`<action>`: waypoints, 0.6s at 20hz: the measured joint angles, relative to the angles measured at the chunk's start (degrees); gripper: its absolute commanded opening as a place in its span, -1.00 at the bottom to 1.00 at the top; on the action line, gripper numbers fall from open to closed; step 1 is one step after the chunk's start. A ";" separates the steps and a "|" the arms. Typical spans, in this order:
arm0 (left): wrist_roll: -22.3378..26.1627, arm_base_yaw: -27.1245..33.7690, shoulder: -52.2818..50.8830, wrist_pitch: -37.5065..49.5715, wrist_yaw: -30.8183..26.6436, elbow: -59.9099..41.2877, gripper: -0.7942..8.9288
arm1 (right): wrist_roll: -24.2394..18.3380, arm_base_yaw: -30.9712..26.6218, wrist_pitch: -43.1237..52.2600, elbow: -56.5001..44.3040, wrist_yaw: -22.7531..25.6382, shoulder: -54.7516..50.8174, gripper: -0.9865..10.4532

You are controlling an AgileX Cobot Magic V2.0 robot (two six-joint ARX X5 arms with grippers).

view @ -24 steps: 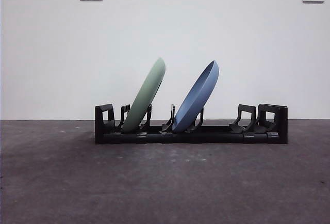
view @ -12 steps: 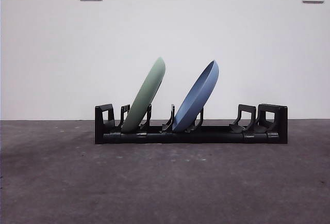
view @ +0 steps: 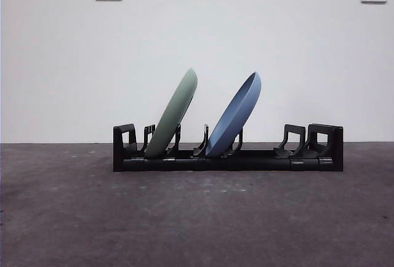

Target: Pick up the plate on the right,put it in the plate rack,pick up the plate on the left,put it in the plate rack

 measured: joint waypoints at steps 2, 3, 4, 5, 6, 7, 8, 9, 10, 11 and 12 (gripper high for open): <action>-1.99 0.07 -1.57 -1.27 -0.07 -1.55 -0.84 | 0.00 0.00 4.48 0.00 0.00 0.00 -0.82; -2.71 0.07 -2.34 -2.91 -0.07 -1.88 -0.84 | 0.00 0.00 6.43 0.00 0.00 0.00 -0.82; -3.37 0.09 -3.28 -4.59 -0.07 -2.25 -0.84 | 0.00 0.00 8.17 0.00 0.00 0.00 -0.82; -4.15 0.20 -3.96 -5.68 -0.07 -2.78 -0.84 | 0.02 -0.02 9.68 0.00 0.00 0.00 -0.82; -5.14 0.52 -4.00 -6.23 -0.07 -3.34 -0.84 | 0.00 0.00 11.02 0.00 0.00 0.00 -0.82; -6.36 1.05 -4.00 -7.19 -0.07 -3.89 -0.84 | 0.00 0.00 12.02 0.00 0.00 0.02 -0.82; -8.02 1.44 -4.00 -8.20 -0.13 -4.24 -0.84 | 0.00 0.00 12.44 0.00 0.00 0.00 -0.82; -9.84 1.77 -3.91 -8.07 -0.11 -4.26 -0.84 | 0.00 0.00 12.44 0.00 0.00 0.00 -0.82; -11.76 2.05 -4.02 -8.02 -0.11 -4.26 -0.84 | 0.00 -0.02 12.41 0.00 0.00 0.00 -0.82; -13.22 2.10 -4.00 -7.93 -0.11 -4.26 -0.84 | 0.00 -0.02 12.41 0.00 0.00 0.00 -0.82; -14.03 2.10 -3.98 -7.93 -0.11 -4.26 -0.84 | 0.00 0.00 12.41 0.00 0.00 0.00 -0.82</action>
